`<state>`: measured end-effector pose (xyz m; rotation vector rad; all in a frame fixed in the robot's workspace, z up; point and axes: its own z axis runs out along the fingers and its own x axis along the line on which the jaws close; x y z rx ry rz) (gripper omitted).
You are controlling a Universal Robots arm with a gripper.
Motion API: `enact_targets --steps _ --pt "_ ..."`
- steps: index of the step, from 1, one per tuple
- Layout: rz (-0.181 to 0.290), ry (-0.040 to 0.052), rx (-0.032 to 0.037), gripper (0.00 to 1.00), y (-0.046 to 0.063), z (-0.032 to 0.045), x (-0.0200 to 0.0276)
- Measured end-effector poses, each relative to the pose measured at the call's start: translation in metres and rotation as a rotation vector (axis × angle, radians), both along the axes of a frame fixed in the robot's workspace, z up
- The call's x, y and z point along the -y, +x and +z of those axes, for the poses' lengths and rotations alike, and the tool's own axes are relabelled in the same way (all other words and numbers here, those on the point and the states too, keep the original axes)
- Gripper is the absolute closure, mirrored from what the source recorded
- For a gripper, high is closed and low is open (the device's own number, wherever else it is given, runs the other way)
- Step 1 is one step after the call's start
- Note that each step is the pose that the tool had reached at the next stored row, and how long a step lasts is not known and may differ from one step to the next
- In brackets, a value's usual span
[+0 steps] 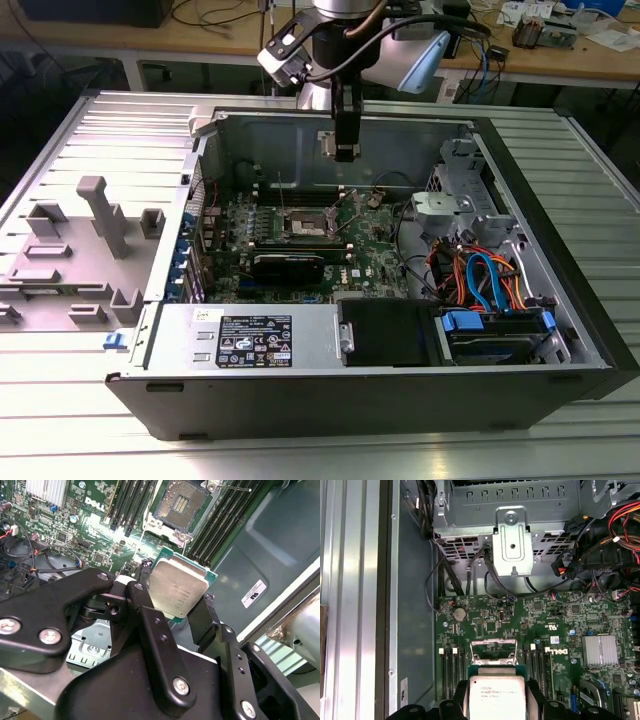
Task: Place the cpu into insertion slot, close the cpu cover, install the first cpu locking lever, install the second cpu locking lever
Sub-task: 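Place the cpu into insertion slot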
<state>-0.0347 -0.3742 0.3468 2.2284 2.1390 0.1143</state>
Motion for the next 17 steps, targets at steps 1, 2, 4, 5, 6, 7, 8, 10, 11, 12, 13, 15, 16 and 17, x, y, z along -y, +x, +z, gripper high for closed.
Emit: enact_targets --steps 1,2,4,5,6,7,8,10,11,12,13,15,16,17 --pt "0.0 0.0 0.0 0.45 -0.0001 0.0 0.0" --pt "0.0 0.0 0.0 0.45 -0.0001 0.0 0.0" --pt "0.0 -0.0001 -0.0001 0.45 -0.0002 0.0 0.0" --pt "0.0 -0.0001 -0.0001 0.45 -0.0001 -0.0001 0.0" --pt "0.0 -0.0001 -0.0001 0.45 -0.0002 -0.0002 0.0" --pt "0.0 0.0 0.0 0.45 -0.0002 -0.0007 0.0" --pt "0.0 0.0001 0.0 0.45 -0.0002 -0.0011 0.0" --pt "0.0 0.0001 0.0001 0.45 -0.0001 -0.0018 0.0" --pt "0.0 0.0 0.0 0.45 -0.0002 -0.0025 0.0" --pt "0.0 0.0 0.0 0.45 -0.0002 -0.0034 0.0001" --pt "0.0 0.0 0.0 0.45 -0.0002 -0.0048 0.0001" --pt "0.0 0.0 0.0 0.45 -0.0002 -0.0073 0.0002" --pt "0.0 0.0001 0.0 0.45 -0.0001 -0.0083 0.0002" --pt "0.0 0.0 0.0 0.45 -0.0002 -0.0092 0.0003"
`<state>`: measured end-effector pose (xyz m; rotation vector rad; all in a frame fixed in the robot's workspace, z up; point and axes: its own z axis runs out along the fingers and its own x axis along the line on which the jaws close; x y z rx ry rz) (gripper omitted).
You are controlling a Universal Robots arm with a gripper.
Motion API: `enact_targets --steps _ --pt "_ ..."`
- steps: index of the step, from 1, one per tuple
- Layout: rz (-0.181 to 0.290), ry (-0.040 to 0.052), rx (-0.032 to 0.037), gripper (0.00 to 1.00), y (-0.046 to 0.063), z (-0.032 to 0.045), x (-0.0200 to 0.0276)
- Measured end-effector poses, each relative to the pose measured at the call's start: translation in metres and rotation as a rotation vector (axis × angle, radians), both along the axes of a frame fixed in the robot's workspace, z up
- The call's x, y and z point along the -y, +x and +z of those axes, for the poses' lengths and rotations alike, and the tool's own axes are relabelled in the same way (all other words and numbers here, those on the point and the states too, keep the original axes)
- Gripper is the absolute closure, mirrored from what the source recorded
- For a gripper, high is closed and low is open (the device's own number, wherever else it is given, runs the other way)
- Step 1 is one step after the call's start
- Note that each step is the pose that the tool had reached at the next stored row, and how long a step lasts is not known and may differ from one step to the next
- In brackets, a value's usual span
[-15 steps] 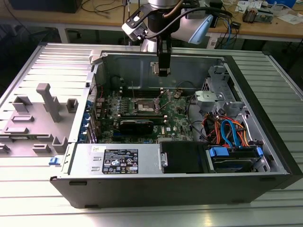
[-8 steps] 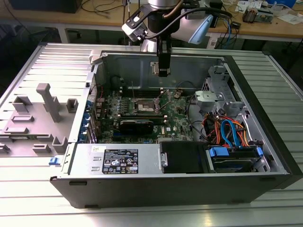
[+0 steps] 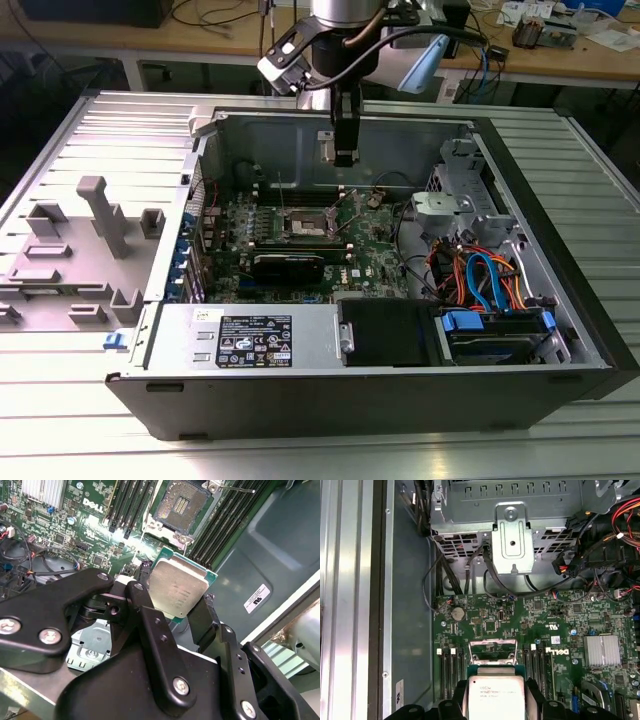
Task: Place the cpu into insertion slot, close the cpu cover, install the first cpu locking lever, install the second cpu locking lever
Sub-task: 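Place the cpu into insertion slot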
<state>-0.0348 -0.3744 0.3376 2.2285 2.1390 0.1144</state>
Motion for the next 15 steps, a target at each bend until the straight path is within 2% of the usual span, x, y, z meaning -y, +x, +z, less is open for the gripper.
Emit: enact_targets --steps 15 --pt "0.0 0.0 0.0 0.45 0.0 -0.0107 0.0008"
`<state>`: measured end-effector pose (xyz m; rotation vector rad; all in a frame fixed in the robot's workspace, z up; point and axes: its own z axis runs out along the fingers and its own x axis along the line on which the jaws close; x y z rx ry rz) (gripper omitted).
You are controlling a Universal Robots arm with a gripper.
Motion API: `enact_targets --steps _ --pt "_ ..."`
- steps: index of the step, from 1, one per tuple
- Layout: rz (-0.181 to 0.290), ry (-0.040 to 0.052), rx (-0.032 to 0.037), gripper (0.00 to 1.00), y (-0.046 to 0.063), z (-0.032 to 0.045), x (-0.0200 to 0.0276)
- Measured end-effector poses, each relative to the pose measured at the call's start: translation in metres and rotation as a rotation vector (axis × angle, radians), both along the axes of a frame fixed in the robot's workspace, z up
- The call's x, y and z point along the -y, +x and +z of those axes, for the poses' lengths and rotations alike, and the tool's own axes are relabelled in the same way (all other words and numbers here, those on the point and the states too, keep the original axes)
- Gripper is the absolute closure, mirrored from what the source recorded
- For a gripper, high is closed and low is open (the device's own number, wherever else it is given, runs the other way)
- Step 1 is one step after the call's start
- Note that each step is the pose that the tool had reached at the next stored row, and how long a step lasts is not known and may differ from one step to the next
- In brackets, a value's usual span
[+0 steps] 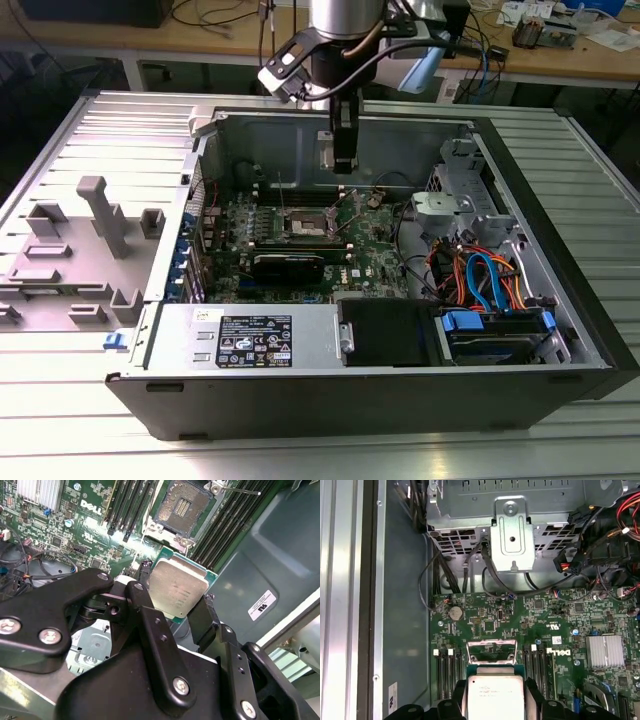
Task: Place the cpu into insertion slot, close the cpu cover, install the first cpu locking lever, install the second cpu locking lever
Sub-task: 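Place the cpu into insertion slot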
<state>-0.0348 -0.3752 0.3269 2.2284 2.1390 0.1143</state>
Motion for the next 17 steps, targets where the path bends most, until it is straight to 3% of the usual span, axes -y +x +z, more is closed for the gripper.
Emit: enact_targets --steps 10,17 --pt "0.0 0.0 0.0 0.45 0.0 -0.0096 0.0003" --pt "0.0 -0.0001 0.0 0.45 0.0 -0.0122 0.0003"
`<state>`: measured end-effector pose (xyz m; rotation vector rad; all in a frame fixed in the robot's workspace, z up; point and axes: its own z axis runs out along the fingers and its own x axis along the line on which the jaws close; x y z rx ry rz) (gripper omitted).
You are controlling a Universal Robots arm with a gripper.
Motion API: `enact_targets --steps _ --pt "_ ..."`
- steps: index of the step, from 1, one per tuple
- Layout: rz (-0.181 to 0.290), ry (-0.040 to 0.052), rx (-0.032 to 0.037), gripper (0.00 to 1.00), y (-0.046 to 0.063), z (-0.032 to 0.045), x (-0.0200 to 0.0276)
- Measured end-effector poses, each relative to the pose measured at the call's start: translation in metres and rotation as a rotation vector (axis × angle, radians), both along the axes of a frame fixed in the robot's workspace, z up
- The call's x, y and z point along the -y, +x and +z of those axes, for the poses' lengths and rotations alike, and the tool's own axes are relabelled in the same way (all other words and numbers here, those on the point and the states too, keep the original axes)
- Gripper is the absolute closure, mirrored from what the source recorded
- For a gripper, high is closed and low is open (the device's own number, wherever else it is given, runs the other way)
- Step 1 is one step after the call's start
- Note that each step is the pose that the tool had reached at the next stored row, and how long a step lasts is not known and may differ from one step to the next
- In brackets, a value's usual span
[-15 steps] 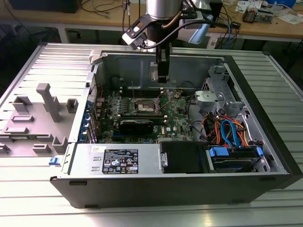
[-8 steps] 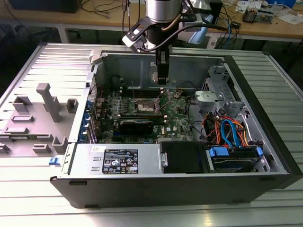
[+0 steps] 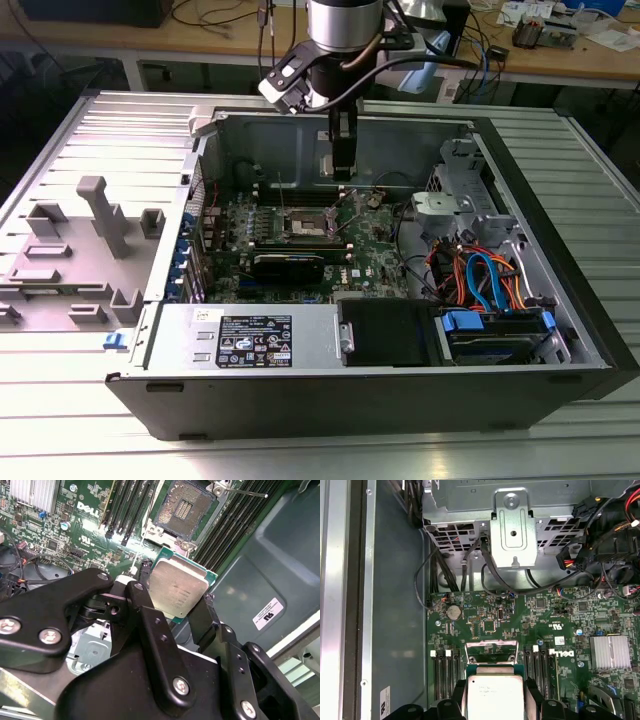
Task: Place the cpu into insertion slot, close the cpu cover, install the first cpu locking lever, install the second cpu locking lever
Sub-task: 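Place the cpu into insertion slot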
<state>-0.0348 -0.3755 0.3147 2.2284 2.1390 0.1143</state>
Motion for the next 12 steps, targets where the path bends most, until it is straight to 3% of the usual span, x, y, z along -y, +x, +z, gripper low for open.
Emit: enact_targets --steps 10,12 --pt "0.0 0.0001 0.0001 0.45 0.0 -0.0004 0.0" --pt "0.0 0.0001 -0.0027 0.45 0.0 -0.0022 0.0"
